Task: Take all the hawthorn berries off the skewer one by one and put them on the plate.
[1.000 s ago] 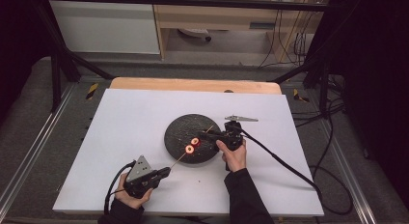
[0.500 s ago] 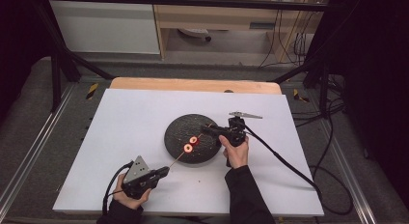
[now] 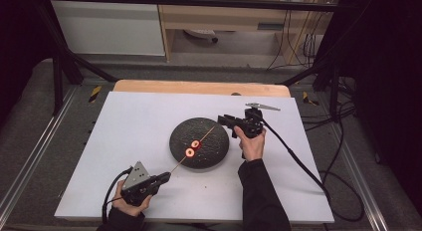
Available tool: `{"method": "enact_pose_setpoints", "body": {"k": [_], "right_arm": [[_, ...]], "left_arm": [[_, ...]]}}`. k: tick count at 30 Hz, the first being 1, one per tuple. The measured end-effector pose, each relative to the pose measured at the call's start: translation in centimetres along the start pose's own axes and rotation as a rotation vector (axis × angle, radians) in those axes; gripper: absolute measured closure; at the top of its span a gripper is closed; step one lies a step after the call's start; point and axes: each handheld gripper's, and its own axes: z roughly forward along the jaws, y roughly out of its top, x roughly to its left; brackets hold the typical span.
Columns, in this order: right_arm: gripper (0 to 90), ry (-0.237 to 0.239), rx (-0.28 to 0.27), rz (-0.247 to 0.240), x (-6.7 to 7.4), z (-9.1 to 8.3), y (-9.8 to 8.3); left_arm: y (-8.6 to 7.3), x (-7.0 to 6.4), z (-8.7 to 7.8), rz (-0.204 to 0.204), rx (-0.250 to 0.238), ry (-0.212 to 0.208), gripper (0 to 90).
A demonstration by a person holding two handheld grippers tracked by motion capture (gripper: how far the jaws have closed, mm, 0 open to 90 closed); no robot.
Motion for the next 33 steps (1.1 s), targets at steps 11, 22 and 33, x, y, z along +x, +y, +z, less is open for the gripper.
{"method": "enact_pose_setpoints", "body": {"k": [11, 22, 33], "right_arm": [[63.5, -0.043, 0.120, -0.028, -0.9, 3.0, -2.7], [63.3, -0.061, 0.225, -0.075, -1.2, 5.4, -5.9], [50.1, -0.072, 0.232, -0.124, -0.8, 4.9, -5.9]], "left_arm": [[-0.1, 0.4, 0.0, -0.018, -0.003, 0.009, 87.9], [-0.1, 0.5, 0.2, -0.029, 0.003, 0.008, 87.9], [-0.1, 0.5, 0.3, -0.025, 0.006, 0.006, 87.9]]}}
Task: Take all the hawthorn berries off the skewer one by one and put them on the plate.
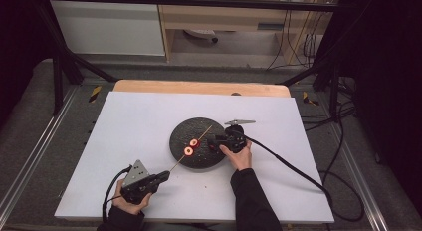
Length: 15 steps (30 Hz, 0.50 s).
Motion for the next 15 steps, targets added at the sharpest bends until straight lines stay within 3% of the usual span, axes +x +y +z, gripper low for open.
{"method": "enact_pose_setpoints", "body": {"k": [4, 10, 15], "right_arm": [[37.1, 0.020, -0.048, -0.027, 0.7, -1.5, 0.5], [14.0, 0.066, -0.078, -0.052, 1.9, -3.6, 0.4], [8.4, 0.107, -0.093, -0.045, 2.4, -4.7, -0.7]], "left_arm": [[0.0, 0.0, 0.0, 0.001, -0.001, 0.001, 87.9], [0.0, -0.2, 0.1, 0.005, 0.001, 0.000, 87.9], [0.0, -0.4, 0.3, 0.011, 0.006, -0.005, 87.9]]}}
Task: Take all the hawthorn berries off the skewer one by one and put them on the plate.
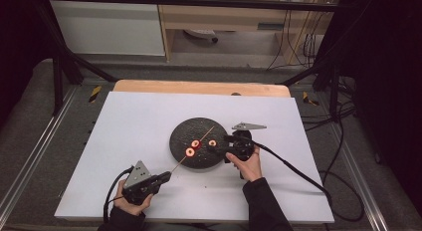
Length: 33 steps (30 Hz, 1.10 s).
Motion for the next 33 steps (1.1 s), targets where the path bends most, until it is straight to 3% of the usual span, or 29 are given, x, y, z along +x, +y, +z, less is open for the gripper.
{"method": "enact_pose_setpoints", "body": {"k": [9, 19, 29, 33], "right_arm": [[11.4, 0.054, -0.015, 0.006, 0.9, -0.7, -1.4], [28.5, 0.099, -0.053, 0.059, 1.3, -0.7, -1.4], [49.4, 0.136, -0.014, 0.083, 1.3, -0.2, -1.8], [53.2, 0.143, -0.006, 0.096, 1.3, -0.2, -1.8]], "left_arm": [[0.0, -0.6, 0.5, 0.015, 0.015, -0.017, 87.9], [-0.1, -1.6, 1.1, 0.039, 0.025, -0.041, 87.9], [-0.1, -2.1, 1.5, 0.051, 0.032, -0.052, 87.9], [-0.1, -2.1, 1.5, 0.050, 0.035, -0.050, 87.9]]}}
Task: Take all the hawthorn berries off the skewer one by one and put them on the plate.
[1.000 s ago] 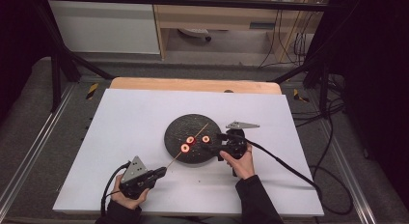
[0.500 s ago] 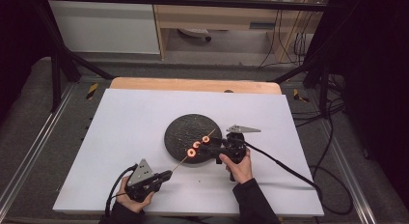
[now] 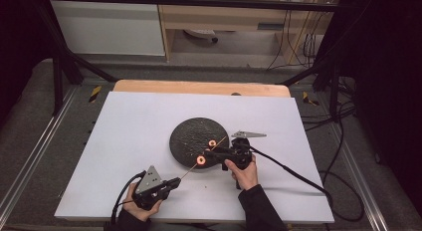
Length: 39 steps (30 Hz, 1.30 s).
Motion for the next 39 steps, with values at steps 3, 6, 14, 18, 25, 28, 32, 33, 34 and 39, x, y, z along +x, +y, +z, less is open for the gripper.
{"method": "enact_pose_setpoints", "body": {"k": [3, 6, 14, 18, 25, 28, 32, 33, 34, 39], "right_arm": [[55.4, 0.007, 0.003, 0.008, 0.0, 0.0, 0.0], [56.9, 0.013, -0.006, 0.009, 0.1, -0.2, 0.1], [58.4, 0.021, -0.022, 0.016, 0.1, -0.3, 0.4], [58.5, 0.026, -0.028, 0.019, 0.0, -0.3, 0.5], [58.9, 0.038, -0.039, 0.032, -0.1, -0.4, 0.8], [59.2, 0.041, -0.037, 0.034, -0.1, -0.4, 0.9], [60.2, 0.051, -0.037, 0.039, -0.2, -0.6, 1.1], [60.2, 0.053, -0.039, 0.040, -0.2, -0.6, 1.2], [60.2, 0.054, -0.039, 0.043, -0.3, -0.6, 1.3], [60.2, 0.053, -0.044, 0.050, -0.4, -0.7, 1.6]], "left_arm": [[0.0, 0.0, 0.0, -0.001, 0.001, -0.001, 87.9], [0.0, 0.0, 0.0, -0.001, -0.007, -0.001, 87.9], [0.1, -0.1, -0.2, 0.004, -0.018, 0.003, 88.0], [0.2, 0.0, -0.3, 0.001, -0.024, 0.005, 88.0], [0.2, 0.0, -0.5, 0.002, -0.033, 0.008, 88.0], [0.3, 0.0, -0.5, 0.005, -0.036, 0.009, 88.0], [0.3, 0.0, -0.6, 0.005, -0.044, 0.011, 88.0], [0.4, 0.0, -0.7, 0.007, -0.045, 0.011, 88.0], [0.4, 0.0, -0.7, 0.006, -0.046, 0.012, 88.0], [0.4, 0.1, -0.9, 0.004, -0.051, 0.015, 88.0]]}}
